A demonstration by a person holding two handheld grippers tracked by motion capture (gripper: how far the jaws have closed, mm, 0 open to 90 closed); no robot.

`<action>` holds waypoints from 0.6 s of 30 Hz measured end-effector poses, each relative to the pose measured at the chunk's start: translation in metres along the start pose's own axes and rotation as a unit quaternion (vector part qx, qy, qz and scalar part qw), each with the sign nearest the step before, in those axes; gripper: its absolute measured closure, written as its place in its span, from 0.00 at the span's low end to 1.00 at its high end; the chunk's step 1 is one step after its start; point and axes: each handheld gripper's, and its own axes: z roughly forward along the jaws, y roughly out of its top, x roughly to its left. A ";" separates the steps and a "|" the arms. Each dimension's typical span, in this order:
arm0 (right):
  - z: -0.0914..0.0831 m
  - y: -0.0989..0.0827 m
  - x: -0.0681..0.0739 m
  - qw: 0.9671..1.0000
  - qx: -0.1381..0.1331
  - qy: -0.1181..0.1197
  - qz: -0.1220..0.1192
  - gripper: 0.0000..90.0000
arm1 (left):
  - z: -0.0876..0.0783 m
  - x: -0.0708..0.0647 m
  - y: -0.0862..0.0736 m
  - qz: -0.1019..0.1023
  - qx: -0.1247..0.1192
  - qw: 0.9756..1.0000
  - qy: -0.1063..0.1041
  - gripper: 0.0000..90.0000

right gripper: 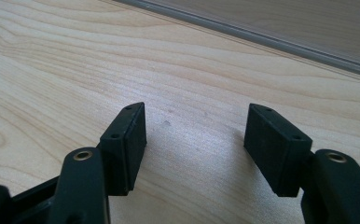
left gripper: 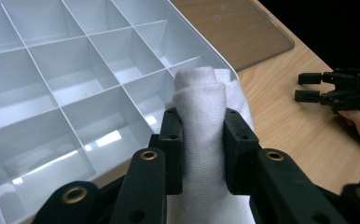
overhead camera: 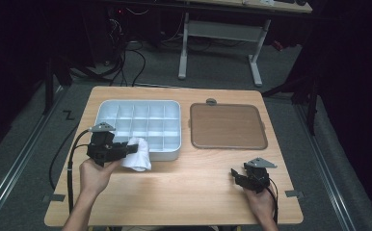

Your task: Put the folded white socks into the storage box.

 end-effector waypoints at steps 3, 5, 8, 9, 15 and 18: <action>0.000 0.000 0.000 1.000 0.000 0.000 0.000 0.44 | 0.006 0.001 0.008 -0.006 -0.003 1.000 0.000 0.81; 0.000 0.000 0.000 1.000 0.000 0.000 0.000 0.44 | 0.010 0.003 0.013 -0.010 -0.007 1.000 0.001 0.81; 0.000 0.000 0.000 1.000 0.000 0.000 0.000 0.44 | 0.015 0.005 0.019 -0.013 -0.010 1.000 0.003 0.81; 0.000 0.000 0.000 1.000 0.000 0.000 0.000 0.44 | 0.018 0.005 0.021 -0.014 -0.012 1.000 0.004 0.81; 0.000 0.000 0.000 1.000 0.000 0.000 0.001 0.44 | 0.032 0.009 0.030 -0.014 -0.017 1.000 0.014 0.81; 0.000 0.000 0.000 1.000 0.000 0.000 0.000 0.44 | 0.039 0.013 0.034 -0.022 -0.020 0.999 0.015 0.81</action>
